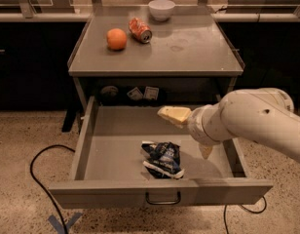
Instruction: Pick blue chip bag from top drawer and place on counter
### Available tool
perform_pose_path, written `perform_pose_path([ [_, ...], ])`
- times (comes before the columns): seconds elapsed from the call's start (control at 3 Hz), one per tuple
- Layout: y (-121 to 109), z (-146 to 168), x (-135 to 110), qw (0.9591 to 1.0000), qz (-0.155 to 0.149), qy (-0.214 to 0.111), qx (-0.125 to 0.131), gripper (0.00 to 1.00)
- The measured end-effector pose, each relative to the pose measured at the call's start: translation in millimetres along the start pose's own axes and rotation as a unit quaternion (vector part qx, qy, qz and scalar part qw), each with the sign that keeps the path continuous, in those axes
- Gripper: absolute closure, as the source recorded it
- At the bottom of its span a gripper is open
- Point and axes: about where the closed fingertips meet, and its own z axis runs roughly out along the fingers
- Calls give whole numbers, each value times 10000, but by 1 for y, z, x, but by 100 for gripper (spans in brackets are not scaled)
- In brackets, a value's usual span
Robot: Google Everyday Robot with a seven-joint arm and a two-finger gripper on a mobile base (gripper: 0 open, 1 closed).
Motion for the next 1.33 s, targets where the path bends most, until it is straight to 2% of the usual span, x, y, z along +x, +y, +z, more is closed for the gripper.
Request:
perform_pose_path([
  [0.33, -1, 12, 12, 9997, -3, -68, 219, 0],
  [0.67, -2, 42, 5, 9992, -176, -365, 5, 0],
  [1.0, -12, 77, -18, 9958, -440, -726, -329, 0],
  [1.33, -12, 77, -18, 9958, -440, -727, -329, 0],
])
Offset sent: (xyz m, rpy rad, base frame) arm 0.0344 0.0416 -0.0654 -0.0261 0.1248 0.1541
